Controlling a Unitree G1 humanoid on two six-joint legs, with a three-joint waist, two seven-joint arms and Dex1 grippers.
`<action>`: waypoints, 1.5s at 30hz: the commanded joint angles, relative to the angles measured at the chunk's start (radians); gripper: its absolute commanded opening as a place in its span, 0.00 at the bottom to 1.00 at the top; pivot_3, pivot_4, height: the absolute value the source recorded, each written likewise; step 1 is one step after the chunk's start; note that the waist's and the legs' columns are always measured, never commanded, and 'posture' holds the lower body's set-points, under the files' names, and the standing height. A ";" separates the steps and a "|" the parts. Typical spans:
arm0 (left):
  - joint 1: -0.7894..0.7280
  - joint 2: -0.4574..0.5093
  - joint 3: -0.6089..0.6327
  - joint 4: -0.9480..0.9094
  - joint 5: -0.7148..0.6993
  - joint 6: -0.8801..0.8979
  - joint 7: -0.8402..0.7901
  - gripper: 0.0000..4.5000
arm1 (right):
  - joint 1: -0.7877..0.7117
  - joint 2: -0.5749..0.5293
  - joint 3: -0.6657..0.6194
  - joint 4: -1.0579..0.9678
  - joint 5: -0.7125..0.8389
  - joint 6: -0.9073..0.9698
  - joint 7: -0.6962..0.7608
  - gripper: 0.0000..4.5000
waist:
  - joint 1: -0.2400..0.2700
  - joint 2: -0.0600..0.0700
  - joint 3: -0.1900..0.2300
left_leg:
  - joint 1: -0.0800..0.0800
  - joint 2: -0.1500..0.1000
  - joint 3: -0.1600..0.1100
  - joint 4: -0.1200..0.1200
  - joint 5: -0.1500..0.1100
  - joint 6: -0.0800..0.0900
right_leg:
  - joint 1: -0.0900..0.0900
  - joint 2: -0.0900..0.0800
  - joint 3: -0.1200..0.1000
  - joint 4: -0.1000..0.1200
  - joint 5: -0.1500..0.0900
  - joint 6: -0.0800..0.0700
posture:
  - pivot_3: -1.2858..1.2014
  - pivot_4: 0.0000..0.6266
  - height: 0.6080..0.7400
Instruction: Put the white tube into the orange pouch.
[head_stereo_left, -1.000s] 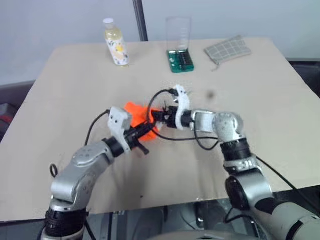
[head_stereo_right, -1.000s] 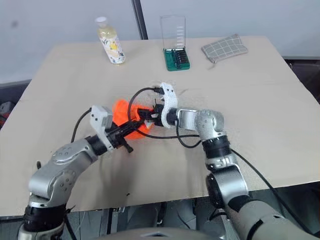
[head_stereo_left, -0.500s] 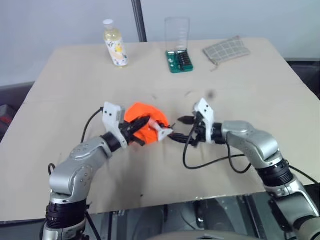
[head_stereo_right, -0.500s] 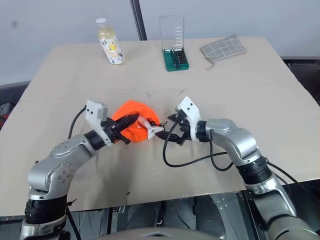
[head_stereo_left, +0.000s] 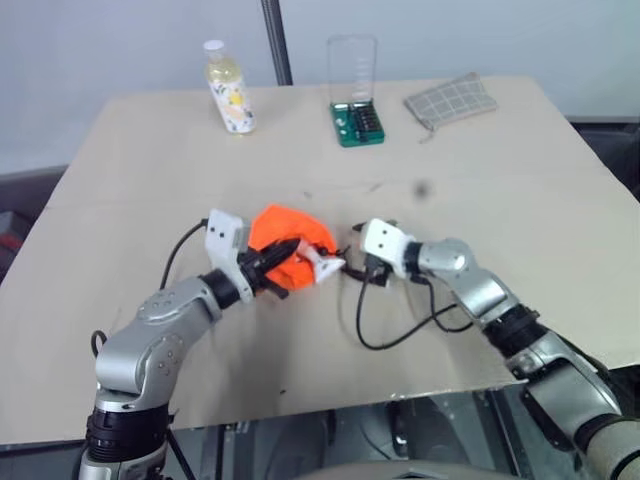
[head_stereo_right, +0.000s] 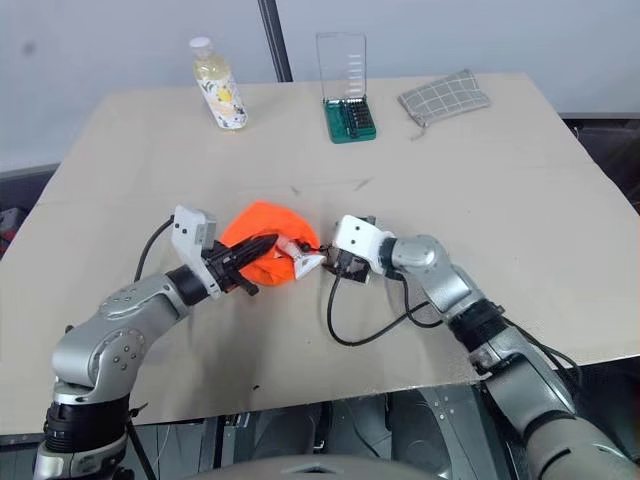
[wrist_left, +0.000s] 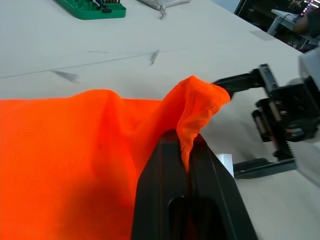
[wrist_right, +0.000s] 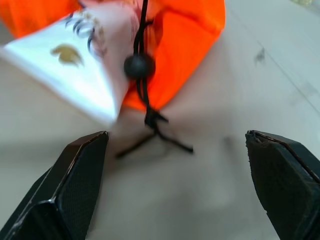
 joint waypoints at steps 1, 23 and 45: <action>0.001 0.009 0.000 -0.035 0.007 -0.025 -0.010 0.00 | -0.026 0.059 -0.037 0.106 0.026 -0.023 0.043 0.99 | -0.001 0.000 0.000 | 0.000 0.000 0.000 0.000 0.000 0.000 | 0.000 0.000 0.000 0.000 0.000 0.000 | 0.52 0.24 1.00; -0.007 0.003 -0.012 -0.036 0.009 -0.031 -0.009 0.00 | 0.008 0.106 -0.091 0.162 -0.014 -0.033 0.109 0.01 | 0.000 0.000 0.000 | 0.001 0.000 -0.001 -0.001 0.000 -0.001 | 0.000 0.000 0.000 0.001 0.001 -0.001 | 0.52 0.24 1.00; -0.161 -0.077 0.060 -0.037 -0.084 0.008 0.138 0.00 | -0.082 0.185 -0.379 -0.205 0.136 0.073 -0.209 0.01 | 0.002 0.000 0.001 | -0.002 0.000 -0.002 -0.001 0.003 -0.005 | -0.002 0.000 -0.001 0.001 0.001 -0.002 | 0.52 0.24 1.00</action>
